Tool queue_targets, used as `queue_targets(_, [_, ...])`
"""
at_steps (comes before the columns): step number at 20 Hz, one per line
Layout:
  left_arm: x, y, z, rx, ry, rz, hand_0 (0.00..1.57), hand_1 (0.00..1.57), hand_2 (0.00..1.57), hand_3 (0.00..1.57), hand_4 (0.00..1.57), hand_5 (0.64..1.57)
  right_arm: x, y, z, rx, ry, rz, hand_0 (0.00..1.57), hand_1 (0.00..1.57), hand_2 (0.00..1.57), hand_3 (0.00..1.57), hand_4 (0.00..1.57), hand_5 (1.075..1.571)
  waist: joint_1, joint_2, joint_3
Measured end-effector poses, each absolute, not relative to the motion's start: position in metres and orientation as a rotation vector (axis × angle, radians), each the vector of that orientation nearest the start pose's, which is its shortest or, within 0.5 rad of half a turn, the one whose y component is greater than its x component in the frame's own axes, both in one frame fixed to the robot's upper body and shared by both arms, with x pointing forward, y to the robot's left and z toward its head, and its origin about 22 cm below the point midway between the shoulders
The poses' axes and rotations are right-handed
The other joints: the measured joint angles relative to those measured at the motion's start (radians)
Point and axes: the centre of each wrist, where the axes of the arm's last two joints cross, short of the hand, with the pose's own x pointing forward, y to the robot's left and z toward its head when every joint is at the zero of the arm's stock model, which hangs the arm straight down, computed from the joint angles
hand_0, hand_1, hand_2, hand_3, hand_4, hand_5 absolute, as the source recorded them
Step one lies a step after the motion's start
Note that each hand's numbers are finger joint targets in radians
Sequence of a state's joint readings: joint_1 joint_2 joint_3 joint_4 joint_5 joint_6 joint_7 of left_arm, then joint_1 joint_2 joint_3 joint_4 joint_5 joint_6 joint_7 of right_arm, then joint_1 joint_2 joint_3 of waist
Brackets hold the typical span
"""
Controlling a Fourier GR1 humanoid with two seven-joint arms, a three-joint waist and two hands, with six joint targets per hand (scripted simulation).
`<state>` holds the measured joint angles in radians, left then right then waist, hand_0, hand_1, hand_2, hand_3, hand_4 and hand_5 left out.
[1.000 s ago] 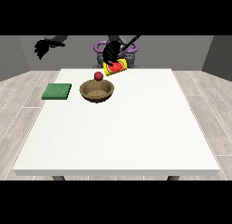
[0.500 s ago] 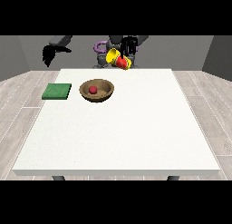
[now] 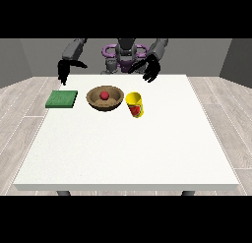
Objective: Pick the cup and pour the ball into the bowl, then pick the bowl and place it on the pad
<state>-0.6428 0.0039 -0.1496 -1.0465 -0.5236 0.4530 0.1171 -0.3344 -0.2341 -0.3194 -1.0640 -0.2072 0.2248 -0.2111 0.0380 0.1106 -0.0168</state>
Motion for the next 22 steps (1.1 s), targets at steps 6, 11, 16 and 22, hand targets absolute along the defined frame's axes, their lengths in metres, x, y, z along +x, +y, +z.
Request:
queue_targets(6, [0.347,0.132,0.04,0.232,-1.84,-0.298,0.0,0.0,0.0,0.0,0.0,1.563,0.329,-0.301,-0.006,-0.018,-1.684,-0.212,0.0,0.0,0.0,0.0,0.31,1.569,0.092,0.059,0.0108])
queue_targets(11, [0.34,0.16,0.031,0.131,-1.881,-0.281,0.0,0.0,0.0,0.0,0.0,1.564,0.34,-0.286,-0.012,-0.034,-1.683,-0.258,0.0,0.0,0.0,0.0,0.29,1.567,0.115,0.076,0.0151])
queue_targets(16, [0.34,0.184,0.039,0.103,-1.9,-0.272,0.0,0.0,0.0,0.0,0.0,1.565,0.345,-0.288,-0.026,-0.047,-1.67,-0.28,0.0,0.0,0.0,0.0,0.21,1.565,0.12,0.087,0.0167])
queue_targets(22, [0.337,0.195,0.047,0.106,-1.914,-0.271,0.0,0.0,0.0,0.0,0.0,1.566,0.35,-0.289,-0.041,-0.047,-1.659,-0.281,0.0,0.0,0.0,0.0,0.09,1.563,0.118,0.103,0.017])
